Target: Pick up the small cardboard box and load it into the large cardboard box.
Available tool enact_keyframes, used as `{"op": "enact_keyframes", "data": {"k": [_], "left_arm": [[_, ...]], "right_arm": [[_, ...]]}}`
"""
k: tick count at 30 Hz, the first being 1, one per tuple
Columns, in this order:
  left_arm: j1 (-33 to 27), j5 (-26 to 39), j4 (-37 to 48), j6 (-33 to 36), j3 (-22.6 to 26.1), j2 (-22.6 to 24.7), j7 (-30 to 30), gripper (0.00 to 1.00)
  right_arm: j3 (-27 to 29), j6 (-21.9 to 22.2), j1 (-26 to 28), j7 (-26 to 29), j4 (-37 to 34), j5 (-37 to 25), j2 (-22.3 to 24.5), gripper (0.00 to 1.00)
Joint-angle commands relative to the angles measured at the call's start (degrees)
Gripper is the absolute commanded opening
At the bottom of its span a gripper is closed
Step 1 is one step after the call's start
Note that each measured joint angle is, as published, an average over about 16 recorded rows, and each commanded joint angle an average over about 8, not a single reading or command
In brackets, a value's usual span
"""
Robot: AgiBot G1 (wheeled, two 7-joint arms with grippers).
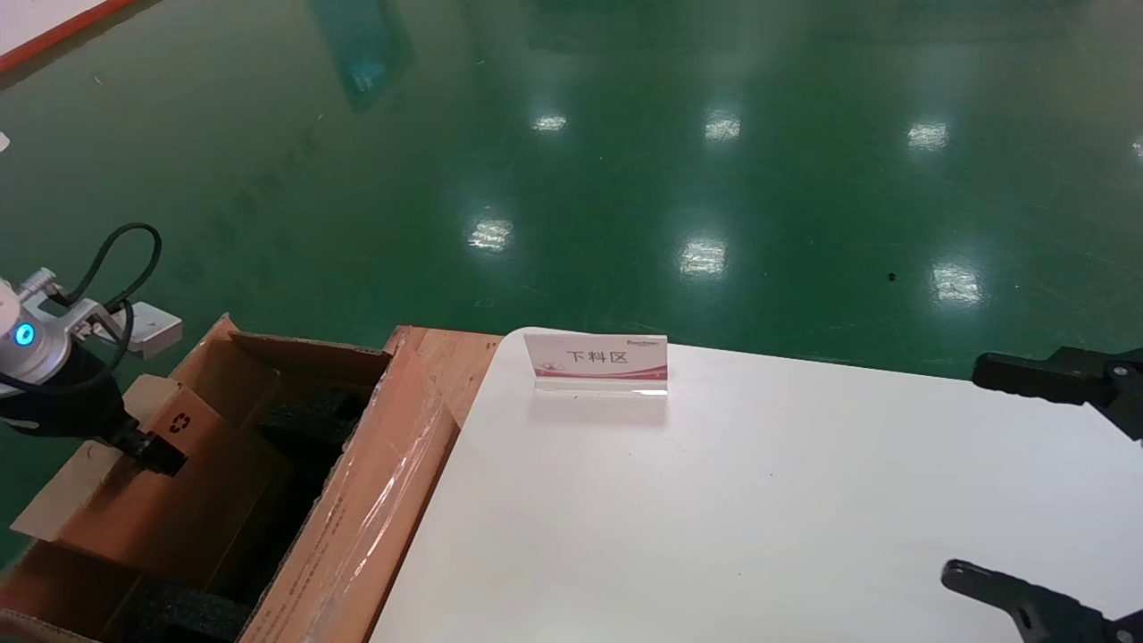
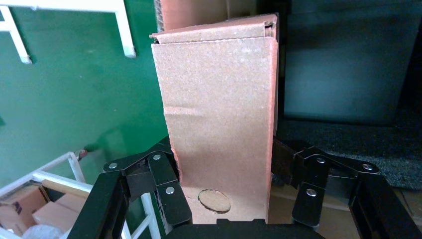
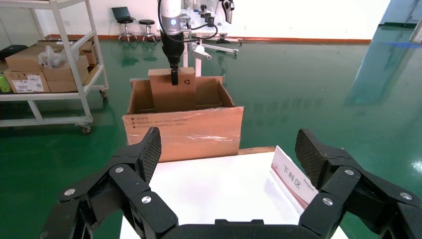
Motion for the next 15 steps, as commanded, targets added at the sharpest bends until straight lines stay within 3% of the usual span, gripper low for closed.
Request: {"op": "enact_keyframes", "data": {"k": [1, 9, 10, 15], "left_arm": [[1.36, -0.43, 1.08, -0.44, -0.03, 0.59, -0.05, 0.0], [6.23, -3.29, 6.7, -1.22, -0.9, 2.97, 1.66, 0.0], [6.6, -3.55, 7.19, -1.21, -0.99, 3.17, 1.87, 0.05], [8.2, -4.75, 9.3, -1.19, -1.41, 4.01, 2.87, 0.68]], "right_arm": [[-0.01, 0.0, 0.0, 0.0, 0.0, 0.0, 0.0, 1.0], [-0.03, 0.01, 0.01, -0.01, 0.0, 0.02, 0.01, 1.0], [-0.03, 0.01, 0.01, -0.01, 0.0, 0.02, 0.01, 1.0], [-0.03, 0.03, 0.0, -0.02, -0.01, 0.03, 0.02, 1.0]]}}
